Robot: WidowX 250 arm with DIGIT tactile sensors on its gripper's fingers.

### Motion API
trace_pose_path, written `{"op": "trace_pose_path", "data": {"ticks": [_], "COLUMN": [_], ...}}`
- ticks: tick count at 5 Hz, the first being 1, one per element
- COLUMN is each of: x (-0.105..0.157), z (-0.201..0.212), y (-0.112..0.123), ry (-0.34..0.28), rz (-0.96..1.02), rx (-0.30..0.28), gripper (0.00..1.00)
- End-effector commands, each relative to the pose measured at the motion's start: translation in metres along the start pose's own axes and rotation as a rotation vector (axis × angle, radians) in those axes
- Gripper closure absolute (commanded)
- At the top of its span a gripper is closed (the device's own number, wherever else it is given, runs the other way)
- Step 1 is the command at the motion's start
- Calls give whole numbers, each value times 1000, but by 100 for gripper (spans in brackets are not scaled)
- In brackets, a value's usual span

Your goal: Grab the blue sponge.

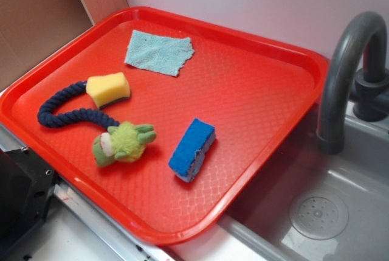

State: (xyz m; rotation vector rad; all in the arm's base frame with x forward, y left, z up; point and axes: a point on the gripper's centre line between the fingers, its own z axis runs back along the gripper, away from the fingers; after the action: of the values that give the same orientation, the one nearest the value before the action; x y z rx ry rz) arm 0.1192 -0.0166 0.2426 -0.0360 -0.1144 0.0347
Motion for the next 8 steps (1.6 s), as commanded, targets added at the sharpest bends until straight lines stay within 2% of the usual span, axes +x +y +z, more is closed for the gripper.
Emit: {"op": "trace_pose_path", "data": {"ticks": [1,2,3,4,5,6,7,8], "x": [0,4,19,38,54,63,67,69], "z": [0,-13,-27,-43,-66,-84,-110,-129], "y": [0,-12,-25,-41,-60,-77,-106,-122], "ry": [0,-37,-91,-119,-113,-96,-71,-45], "rz": [0,204,294,312,237,194,84,49], "rx": [0,8,-24,-25,-3,-49,-63,-38], "gripper": [0,0,0,0,0,0,0,0]}}
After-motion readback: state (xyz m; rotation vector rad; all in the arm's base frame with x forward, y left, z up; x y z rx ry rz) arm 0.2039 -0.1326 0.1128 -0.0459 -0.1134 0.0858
